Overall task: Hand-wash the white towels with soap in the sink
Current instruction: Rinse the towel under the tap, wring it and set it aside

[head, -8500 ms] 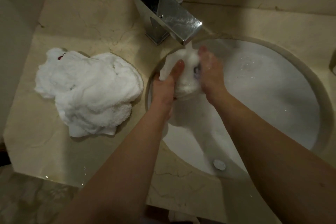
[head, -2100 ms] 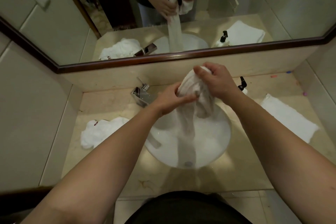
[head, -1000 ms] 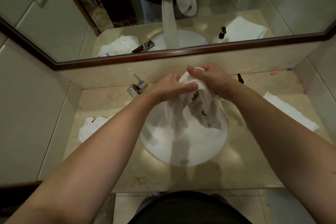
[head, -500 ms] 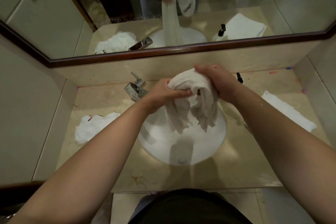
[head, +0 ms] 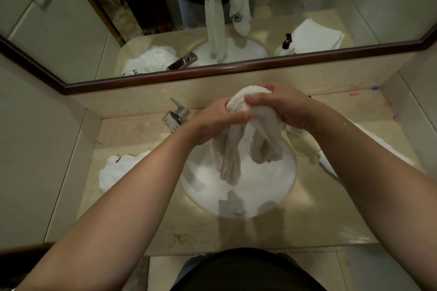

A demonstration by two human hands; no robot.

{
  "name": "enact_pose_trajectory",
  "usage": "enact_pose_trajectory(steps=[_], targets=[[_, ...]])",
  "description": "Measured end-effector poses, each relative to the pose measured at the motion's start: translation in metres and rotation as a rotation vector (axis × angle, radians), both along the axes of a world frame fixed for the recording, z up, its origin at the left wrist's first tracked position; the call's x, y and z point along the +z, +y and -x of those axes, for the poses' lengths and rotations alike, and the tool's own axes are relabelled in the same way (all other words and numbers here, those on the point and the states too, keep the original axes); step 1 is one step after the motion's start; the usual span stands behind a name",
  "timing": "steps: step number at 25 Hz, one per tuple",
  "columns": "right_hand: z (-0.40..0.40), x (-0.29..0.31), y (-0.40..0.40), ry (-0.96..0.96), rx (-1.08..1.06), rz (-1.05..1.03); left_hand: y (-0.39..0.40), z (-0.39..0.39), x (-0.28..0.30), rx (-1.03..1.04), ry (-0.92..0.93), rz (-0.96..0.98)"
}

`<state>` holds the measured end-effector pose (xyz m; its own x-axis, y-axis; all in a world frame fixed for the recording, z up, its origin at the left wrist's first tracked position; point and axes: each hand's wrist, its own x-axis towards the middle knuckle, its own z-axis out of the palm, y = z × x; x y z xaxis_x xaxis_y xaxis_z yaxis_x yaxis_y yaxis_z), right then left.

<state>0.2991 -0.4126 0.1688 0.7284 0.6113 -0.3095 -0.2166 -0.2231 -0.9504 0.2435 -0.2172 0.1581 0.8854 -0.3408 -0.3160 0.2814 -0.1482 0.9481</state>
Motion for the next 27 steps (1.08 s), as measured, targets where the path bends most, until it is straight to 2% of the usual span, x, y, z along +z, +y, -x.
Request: enact_pose_trajectory(steps=[3, 6, 9, 11, 16, 19, 21, 24, 27], targets=[[0.008, -0.005, 0.008, 0.03, -0.092, -0.096, 0.001, 0.0, -0.001, 0.048, -0.075, -0.065], [0.018, -0.003, 0.021, -0.027, -0.242, -0.074, -0.003, 0.001, -0.001, 0.182, -0.066, 0.057], [0.022, -0.006, 0.032, 0.012, -0.521, -0.14, -0.011, 0.002, -0.003, 0.277, -0.069, 0.172], [0.024, -0.01, 0.036, 0.053, -0.582, -0.133, -0.015, 0.002, -0.003, 0.325, -0.071, 0.271], [0.023, -0.036, 0.046, 0.205, -0.375, -0.183, -0.022, -0.008, -0.003, 0.402, -0.033, 0.382], [0.005, -0.037, 0.042, 0.189, -0.276, -0.129, -0.026, -0.012, -0.004, 0.371, 0.025, 0.423], [-0.002, -0.035, 0.042, 0.22, -0.2, -0.169, -0.027, -0.015, -0.001, 0.364, 0.094, 0.473], [0.001, -0.038, 0.054, 0.405, -0.086, -0.296, -0.033, -0.022, 0.005, 0.527, 0.156, 0.486], [0.007, -0.042, 0.057, 0.4, -0.019, -0.288, -0.029, -0.028, 0.003, 0.801, 0.063, 0.332]])
